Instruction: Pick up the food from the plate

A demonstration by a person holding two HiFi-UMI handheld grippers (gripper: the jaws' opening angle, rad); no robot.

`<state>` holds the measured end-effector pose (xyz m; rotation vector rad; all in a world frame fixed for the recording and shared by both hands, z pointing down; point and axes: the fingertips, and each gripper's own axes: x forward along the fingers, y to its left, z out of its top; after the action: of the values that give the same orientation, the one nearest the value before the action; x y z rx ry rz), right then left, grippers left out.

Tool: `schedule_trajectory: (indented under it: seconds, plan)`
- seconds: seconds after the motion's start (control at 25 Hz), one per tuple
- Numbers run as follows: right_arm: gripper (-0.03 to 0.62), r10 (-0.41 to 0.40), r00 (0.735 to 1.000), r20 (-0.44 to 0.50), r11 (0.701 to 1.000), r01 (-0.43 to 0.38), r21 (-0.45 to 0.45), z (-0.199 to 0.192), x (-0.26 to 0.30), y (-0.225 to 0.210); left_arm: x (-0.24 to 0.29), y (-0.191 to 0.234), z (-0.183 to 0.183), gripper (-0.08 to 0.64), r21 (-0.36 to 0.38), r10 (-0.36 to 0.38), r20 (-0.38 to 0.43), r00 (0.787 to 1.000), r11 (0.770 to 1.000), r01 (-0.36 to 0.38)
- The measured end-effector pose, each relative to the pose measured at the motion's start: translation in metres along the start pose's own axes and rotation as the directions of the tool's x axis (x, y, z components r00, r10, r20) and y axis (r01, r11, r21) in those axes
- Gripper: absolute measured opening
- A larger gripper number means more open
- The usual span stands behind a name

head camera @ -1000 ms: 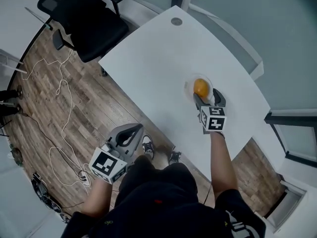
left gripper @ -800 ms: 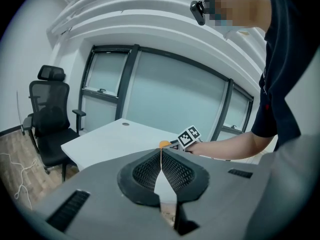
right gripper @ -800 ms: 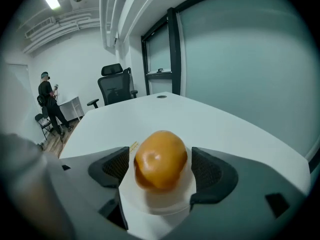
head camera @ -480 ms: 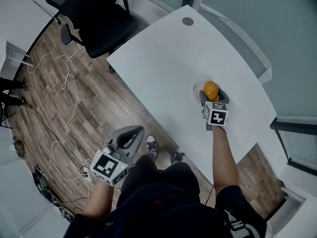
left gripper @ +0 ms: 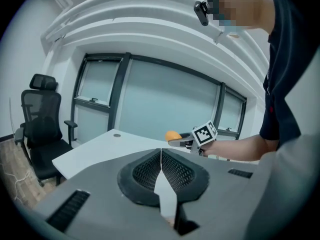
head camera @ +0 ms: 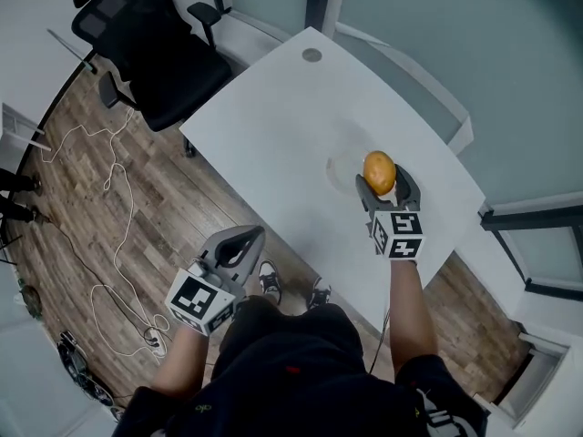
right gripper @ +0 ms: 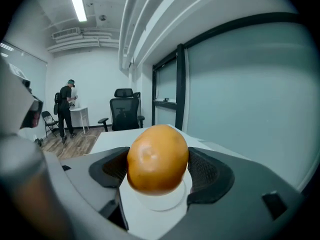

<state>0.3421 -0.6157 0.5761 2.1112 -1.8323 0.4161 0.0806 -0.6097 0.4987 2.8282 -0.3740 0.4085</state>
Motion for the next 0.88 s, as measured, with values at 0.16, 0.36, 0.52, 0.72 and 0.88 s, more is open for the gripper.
schedule_trajectory:
  seconds: [0.16, 0.36, 0.52, 0.72, 0.88]
  plan:
    - [0.368, -0.004, 0.994, 0.108, 1.000, 0.007, -0.030, 0.044, -0.058, 0.004, 0.001, -0.024, 0.022, 0.023, 0.033, -0.023, 0.028, 0.999, 0.999, 0.022]
    - [0.368, -0.042, 0.979, 0.199, 0.994, 0.060, -0.088, 0.083, -0.120, 0.006, 0.000, -0.049, 0.047, 0.023, 0.082, -0.042, 0.098, 0.994, 0.996, 0.034]
    - [0.368, -0.038, 0.967, 0.252, 0.993, 0.065, -0.101, 0.104, -0.161, 0.004, 0.002, -0.063, 0.071, 0.023, 0.097, -0.039, 0.127, 0.991, 0.995, 0.027]
    - [0.368, -0.052, 0.949, 0.312, 0.992, 0.084, -0.092, 0.123, -0.200, 0.000, 0.004, -0.080, 0.095, 0.023, 0.152, -0.074, 0.183, 0.980, 0.987, 0.046]
    - [0.368, -0.068, 0.938, 0.339, 0.988, 0.111, -0.108, 0.134, -0.218, -0.001, 0.005, -0.089, 0.105, 0.023, 0.163, -0.096, 0.205, 0.974, 0.985, 0.063]
